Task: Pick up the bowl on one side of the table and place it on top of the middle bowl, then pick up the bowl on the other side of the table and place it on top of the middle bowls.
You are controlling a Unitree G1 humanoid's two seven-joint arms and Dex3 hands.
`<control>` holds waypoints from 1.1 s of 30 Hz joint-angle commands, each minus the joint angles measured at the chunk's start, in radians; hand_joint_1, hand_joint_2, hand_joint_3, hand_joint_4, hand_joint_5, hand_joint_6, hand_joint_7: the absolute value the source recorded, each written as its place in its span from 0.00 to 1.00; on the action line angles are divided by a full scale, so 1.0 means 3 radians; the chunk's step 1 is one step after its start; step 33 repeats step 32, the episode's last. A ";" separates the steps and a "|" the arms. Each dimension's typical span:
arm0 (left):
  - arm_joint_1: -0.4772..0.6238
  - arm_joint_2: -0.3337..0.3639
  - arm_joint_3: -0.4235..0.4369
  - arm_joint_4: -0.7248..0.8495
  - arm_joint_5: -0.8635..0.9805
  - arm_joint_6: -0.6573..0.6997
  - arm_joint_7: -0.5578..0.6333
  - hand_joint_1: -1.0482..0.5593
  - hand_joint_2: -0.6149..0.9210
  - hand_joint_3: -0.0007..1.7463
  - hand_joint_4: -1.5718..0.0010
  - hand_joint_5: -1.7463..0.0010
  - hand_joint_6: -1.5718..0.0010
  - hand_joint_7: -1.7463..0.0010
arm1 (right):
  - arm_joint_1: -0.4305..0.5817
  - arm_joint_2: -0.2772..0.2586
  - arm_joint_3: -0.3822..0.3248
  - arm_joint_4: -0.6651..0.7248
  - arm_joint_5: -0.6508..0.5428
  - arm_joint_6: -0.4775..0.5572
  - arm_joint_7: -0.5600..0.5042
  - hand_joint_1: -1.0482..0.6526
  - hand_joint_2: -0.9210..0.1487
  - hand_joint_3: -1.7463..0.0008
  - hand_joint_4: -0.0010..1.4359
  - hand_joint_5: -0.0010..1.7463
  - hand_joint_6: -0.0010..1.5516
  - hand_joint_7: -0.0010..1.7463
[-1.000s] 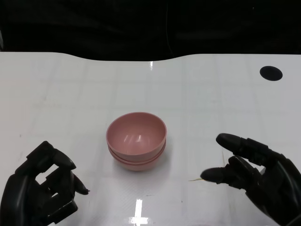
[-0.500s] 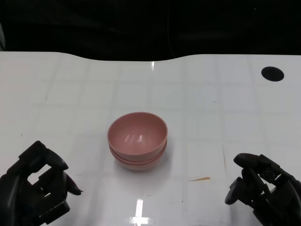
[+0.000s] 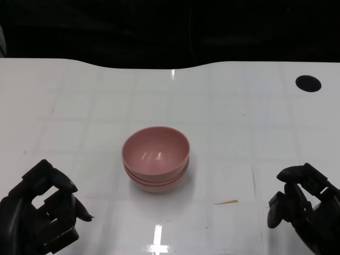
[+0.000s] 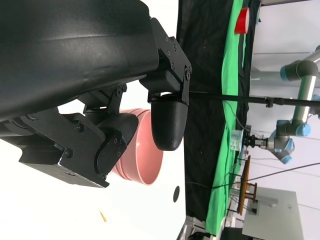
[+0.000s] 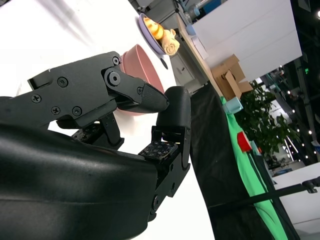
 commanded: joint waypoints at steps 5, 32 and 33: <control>0.0011 0.0044 0.0026 -0.0044 -0.0029 0.0008 -0.0022 0.66 0.82 0.74 0.53 0.00 0.63 0.00 | -0.0018 0.0006 -0.0079 0.0002 0.0003 0.0030 0.0037 0.56 0.14 0.58 0.53 1.00 0.44 0.85; -0.0009 0.0048 0.0021 -0.0031 -0.0001 0.0004 -0.0005 0.66 0.81 0.75 0.53 0.00 0.62 0.00 | -0.0085 0.0058 -0.0144 0.0159 -0.0097 -0.0095 0.0134 0.56 0.14 0.63 0.55 0.97 0.49 0.77; -0.0009 0.0048 0.0021 -0.0031 -0.0001 0.0004 -0.0005 0.66 0.81 0.75 0.53 0.00 0.62 0.00 | -0.0085 0.0058 -0.0144 0.0159 -0.0097 -0.0095 0.0134 0.56 0.14 0.63 0.55 0.97 0.49 0.77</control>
